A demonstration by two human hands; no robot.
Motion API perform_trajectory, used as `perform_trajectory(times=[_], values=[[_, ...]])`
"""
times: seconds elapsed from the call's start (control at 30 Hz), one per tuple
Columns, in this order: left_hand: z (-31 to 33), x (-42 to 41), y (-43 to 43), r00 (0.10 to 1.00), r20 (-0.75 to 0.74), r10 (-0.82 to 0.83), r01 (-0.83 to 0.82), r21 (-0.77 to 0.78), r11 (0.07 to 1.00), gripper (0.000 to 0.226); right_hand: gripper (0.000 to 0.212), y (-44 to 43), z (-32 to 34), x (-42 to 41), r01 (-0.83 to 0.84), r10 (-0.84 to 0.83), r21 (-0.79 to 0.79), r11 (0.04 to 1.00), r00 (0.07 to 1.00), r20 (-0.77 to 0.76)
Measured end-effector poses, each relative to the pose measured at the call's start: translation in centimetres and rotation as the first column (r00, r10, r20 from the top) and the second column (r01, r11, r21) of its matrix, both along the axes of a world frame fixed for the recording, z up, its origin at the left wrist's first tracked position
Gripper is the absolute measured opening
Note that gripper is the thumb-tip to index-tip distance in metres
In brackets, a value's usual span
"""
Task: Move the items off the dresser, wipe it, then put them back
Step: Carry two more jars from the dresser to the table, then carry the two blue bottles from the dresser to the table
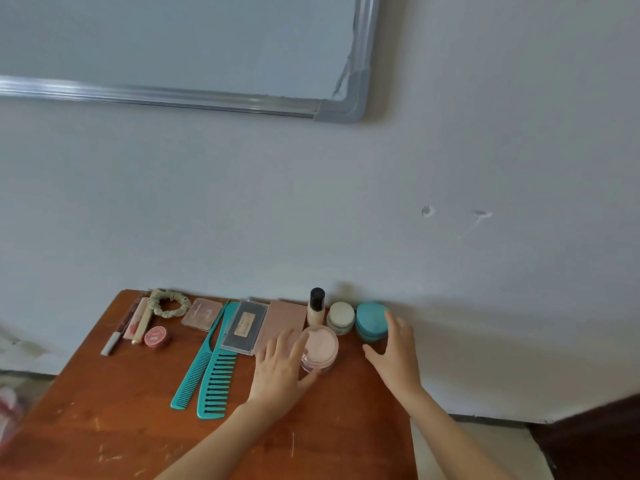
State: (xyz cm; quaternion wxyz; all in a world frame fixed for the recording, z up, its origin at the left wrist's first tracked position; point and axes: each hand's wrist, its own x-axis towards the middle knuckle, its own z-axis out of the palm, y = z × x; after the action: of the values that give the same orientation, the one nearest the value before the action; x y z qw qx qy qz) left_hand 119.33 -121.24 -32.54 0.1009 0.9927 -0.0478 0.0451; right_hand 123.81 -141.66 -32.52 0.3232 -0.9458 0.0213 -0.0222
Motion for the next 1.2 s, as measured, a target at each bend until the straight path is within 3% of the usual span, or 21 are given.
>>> perform_trajectory(times=[0.1,0.27,0.5,0.7,0.87,1.0,1.2], values=[[1.2,-1.0,0.0,0.996,-0.080,0.025,-0.035,-0.115,0.993,0.061,0.074,0.1,0.8,-2.0,0.012,-0.012,-0.045,0.999,1.000,-0.013],[2.2,-2.2,0.0,0.995,-0.029,-0.097,0.094,-0.102,0.990,0.048,0.073,0.1,2.2,-6.8,0.084,-0.086,-0.066,0.994,0.996,-0.029],[3.0,-5.2,-2.6,0.878,-0.017,-0.478,0.466,-0.199,0.862,0.058,0.066,0.2,2.8,-19.3,0.412,-0.424,-0.127,0.902,0.901,-0.092],[3.0,-12.5,-1.6,0.638,-0.102,-0.763,0.725,-0.253,0.640,0.053,0.053,5.2,2.0,-33.5,0.704,-0.720,-0.154,0.694,0.682,-0.126],[3.3,-20.2,-3.1,0.402,-0.150,-0.903,0.868,-0.253,0.428,0.058,0.051,9.3,2.9,-44.1,0.835,-0.858,-0.195,0.514,0.503,-0.105],[4.6,-27.9,-5.4,0.222,-0.096,-0.970,0.925,-0.294,0.240,0.066,0.049,10.7,4.6,-53.4,0.934,-0.956,-0.204,0.294,0.287,-0.064],[6.7,-42.3,-7.2,-0.017,-0.063,-0.998,0.961,-0.276,0.001,0.097,0.046,15.3,6.5,-68.0,0.993,-0.998,-0.095,-0.070,-0.069,0.016]])
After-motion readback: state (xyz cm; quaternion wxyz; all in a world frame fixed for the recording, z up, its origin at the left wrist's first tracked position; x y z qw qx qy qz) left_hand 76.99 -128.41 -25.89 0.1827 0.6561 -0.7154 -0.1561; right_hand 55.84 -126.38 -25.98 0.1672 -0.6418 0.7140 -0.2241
